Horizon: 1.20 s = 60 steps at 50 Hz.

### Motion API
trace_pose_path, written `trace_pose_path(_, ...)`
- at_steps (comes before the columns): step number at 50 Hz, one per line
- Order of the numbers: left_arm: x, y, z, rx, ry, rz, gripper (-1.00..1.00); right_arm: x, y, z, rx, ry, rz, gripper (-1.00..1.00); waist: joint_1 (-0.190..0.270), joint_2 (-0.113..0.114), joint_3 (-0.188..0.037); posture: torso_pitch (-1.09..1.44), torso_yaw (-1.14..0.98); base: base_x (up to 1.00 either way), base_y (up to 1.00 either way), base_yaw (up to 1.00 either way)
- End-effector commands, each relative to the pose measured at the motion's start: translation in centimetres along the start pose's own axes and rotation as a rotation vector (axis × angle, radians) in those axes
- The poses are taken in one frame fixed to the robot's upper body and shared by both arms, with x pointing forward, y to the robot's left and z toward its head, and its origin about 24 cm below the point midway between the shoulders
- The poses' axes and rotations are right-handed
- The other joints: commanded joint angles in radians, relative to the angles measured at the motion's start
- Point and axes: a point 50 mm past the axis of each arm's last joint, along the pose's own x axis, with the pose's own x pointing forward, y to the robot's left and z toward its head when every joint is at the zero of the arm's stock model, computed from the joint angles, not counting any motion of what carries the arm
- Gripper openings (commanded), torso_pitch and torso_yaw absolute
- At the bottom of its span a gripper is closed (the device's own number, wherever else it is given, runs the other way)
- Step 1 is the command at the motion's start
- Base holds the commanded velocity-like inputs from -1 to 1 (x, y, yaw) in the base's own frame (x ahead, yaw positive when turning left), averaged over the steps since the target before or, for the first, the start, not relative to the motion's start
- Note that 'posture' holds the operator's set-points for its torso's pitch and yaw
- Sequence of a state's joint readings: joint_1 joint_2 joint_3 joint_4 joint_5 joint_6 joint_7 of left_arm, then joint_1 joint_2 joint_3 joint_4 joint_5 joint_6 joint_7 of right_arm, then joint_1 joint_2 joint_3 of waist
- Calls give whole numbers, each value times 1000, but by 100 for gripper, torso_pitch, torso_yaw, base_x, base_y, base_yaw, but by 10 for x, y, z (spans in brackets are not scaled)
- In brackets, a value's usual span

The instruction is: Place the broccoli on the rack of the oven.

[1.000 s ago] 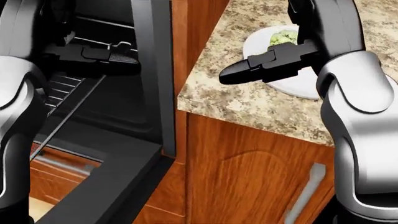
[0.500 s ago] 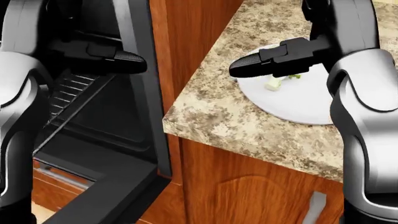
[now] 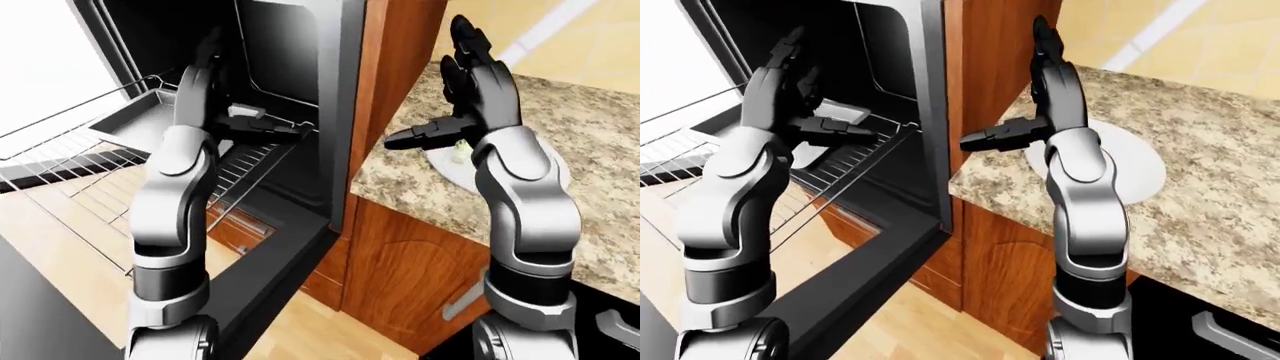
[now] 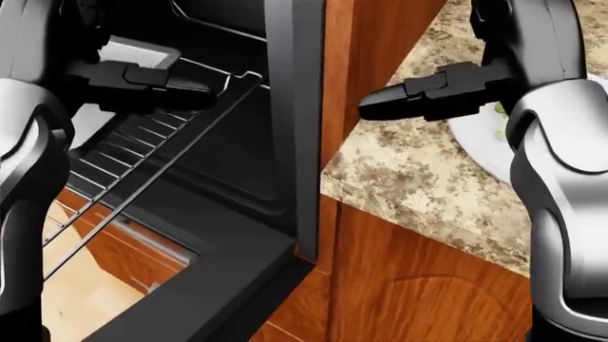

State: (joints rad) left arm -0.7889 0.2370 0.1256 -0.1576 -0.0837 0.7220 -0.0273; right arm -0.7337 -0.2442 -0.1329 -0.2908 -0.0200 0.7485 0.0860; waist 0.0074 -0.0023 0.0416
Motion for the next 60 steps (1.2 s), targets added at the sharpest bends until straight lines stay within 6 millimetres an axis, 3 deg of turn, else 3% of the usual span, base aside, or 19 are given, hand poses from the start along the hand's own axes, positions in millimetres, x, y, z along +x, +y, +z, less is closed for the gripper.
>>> trace_pose_path(1, -1, 2, 18, 10, -88, 13, 100, 0, -6, 20, -33, -72, -33, 100, 1, -4, -31, 0, 0, 0, 0, 0)
trace_pose_path(6, -1, 2, 19, 12, -90, 15, 100, 2, -14, 6, -60, 6, -57, 100, -1, -1, -33, 0, 0, 0, 0, 0)
trace_pose_path(11, -2, 6, 27, 18, -96, 21, 100, 8, -29, 12, -99, 57, -82, 100, -3, -4, -36, 0, 0, 0, 0, 0)
trace_pose_path(21, 4, 16, 63, 42, -134, 37, 100, 19, -41, -10, -162, 109, -109, 100, -5, -6, -29, 0, 0, 0, 0, 0)
trace_pose_path(28, 9, 19, 80, 53, -153, 37, 100, 26, -47, -9, -183, 125, -121, 100, -4, -3, -26, 0, 0, 0, 0, 0)
trace_pose_path(33, 11, 25, 94, 60, -170, 48, 100, 31, -51, -19, -223, 183, -125, 100, -4, -4, -24, 0, 0, 0, 0, 0)
trace_pose_path(41, 8, 34, 97, 67, -174, 73, 100, 38, -59, -31, -289, 244, -118, 100, -6, -5, -24, 0, 0, 0, 0, 0)
trace_pose_path(60, 4, 38, 94, 63, -171, 85, 100, 39, -84, -34, -399, 382, -168, 100, -3, -5, -23, 0, 0, 0, 0, 0)
